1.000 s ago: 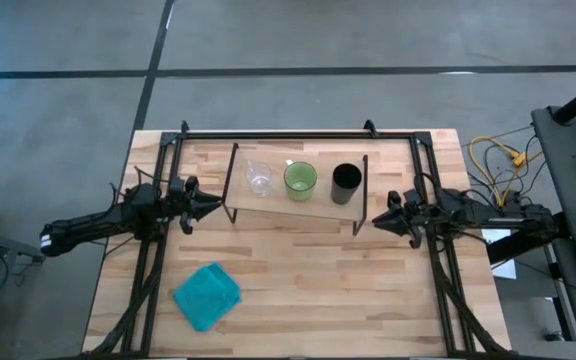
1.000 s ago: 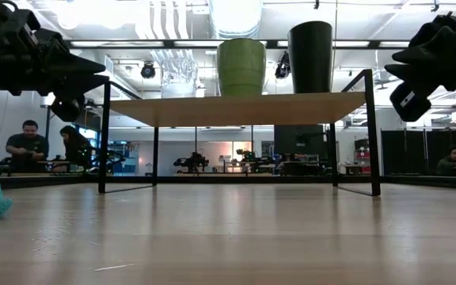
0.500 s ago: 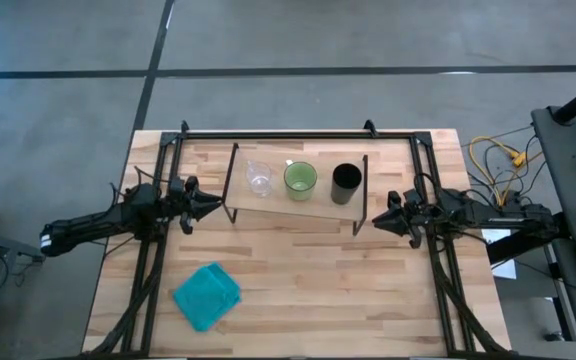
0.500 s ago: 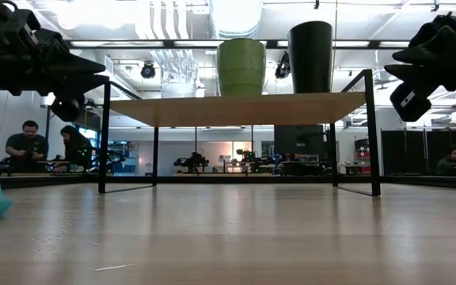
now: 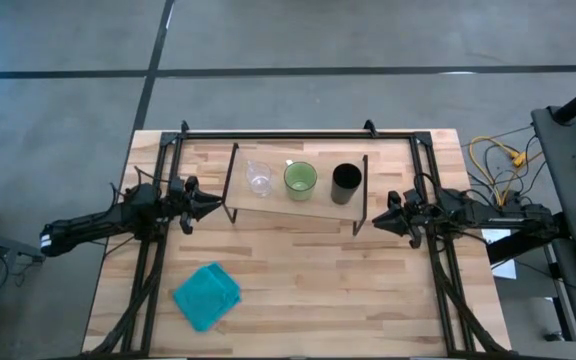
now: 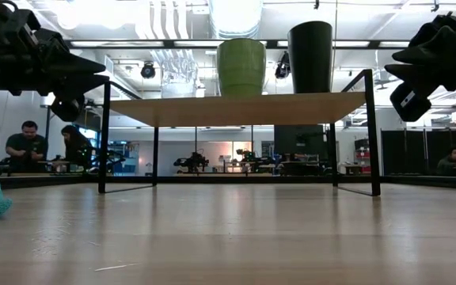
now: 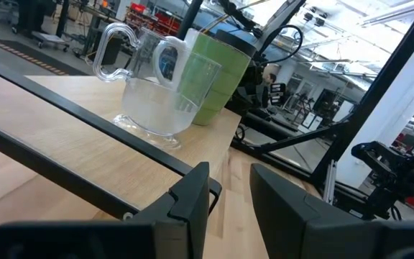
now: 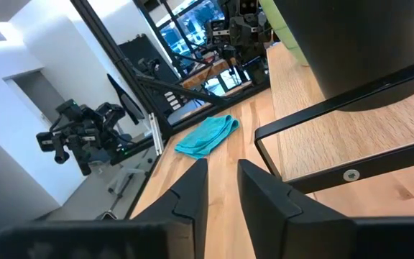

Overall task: Stack small to large cups/mugs on shelf
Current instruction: Return to Home Position

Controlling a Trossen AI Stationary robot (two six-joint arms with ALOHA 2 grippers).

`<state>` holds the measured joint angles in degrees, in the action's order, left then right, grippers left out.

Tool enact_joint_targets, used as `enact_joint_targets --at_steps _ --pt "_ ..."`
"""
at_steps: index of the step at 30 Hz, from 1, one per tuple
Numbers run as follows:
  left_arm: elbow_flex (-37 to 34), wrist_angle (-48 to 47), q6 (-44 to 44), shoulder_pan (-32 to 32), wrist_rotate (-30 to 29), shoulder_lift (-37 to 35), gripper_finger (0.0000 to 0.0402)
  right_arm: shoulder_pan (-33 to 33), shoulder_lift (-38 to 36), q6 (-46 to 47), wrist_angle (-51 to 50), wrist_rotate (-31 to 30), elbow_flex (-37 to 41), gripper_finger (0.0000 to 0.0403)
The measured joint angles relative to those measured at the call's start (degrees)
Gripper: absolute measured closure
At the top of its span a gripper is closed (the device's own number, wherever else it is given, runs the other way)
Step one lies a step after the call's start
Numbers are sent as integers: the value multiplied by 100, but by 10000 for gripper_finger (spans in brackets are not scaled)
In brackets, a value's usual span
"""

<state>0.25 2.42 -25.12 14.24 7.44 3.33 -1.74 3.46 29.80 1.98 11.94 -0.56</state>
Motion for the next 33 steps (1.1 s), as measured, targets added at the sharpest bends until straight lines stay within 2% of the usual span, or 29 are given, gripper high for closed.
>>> enact_joint_targets --at_steps 33 --pt "0 9 0 -2 0 0 311 -2 0 0 2 0 0 328"
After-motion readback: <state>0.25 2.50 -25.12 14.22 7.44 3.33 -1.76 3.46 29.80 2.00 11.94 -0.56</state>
